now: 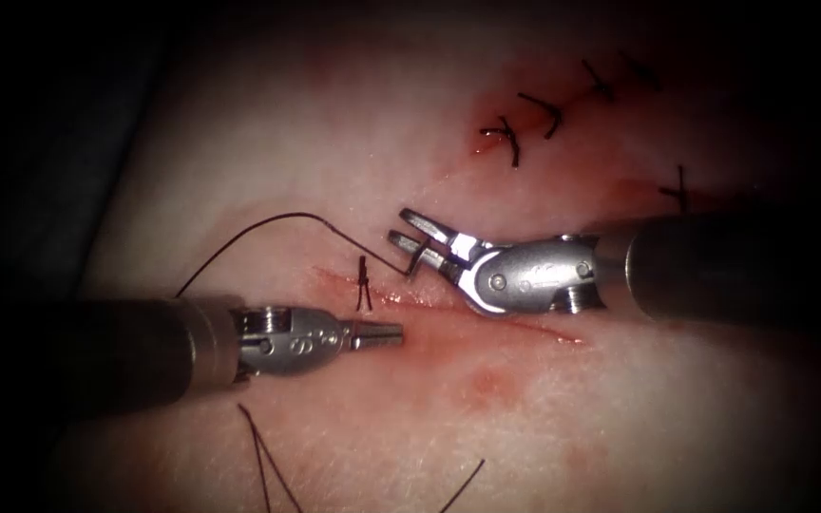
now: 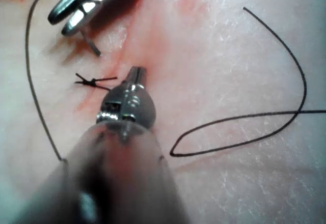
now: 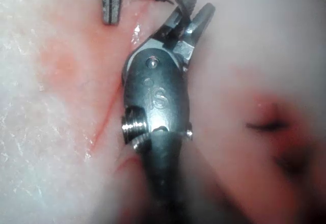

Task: Wound Closure
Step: Mistakenly dropped the needle

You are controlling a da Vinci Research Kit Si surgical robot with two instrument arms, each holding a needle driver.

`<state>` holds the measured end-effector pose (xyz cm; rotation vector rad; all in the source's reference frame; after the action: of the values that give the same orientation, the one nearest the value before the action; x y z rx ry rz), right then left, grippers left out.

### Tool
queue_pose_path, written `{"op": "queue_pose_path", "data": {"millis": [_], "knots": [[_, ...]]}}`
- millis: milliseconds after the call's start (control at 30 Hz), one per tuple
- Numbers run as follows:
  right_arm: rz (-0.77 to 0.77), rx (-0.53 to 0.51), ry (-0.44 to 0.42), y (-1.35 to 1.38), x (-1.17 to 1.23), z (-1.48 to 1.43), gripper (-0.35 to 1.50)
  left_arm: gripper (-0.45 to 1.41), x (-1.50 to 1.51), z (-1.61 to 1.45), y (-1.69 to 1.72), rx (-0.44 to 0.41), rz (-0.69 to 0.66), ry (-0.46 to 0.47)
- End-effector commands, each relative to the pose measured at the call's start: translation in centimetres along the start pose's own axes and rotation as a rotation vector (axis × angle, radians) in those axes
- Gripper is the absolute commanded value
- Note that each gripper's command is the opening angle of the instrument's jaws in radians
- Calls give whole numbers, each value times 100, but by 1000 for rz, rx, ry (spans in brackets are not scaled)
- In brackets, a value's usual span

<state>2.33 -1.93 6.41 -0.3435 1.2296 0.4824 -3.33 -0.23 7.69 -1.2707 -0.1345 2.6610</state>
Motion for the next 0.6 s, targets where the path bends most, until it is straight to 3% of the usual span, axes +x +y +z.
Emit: {"op": "queue_pose_path", "data": {"millis": [33, 300, 600], "knots": [[8, 2, 2, -3, -5, 8, -35, -45, -6, 10, 3, -3, -4, -2], [111, 15, -2, 6, -2, 12, -35, -45, -29, 5, 10, -28, -24, -14], [350, 55, -25, 23, -4, 24, -35, -45, -39, -3, 9, -26, -28, -21]]}}
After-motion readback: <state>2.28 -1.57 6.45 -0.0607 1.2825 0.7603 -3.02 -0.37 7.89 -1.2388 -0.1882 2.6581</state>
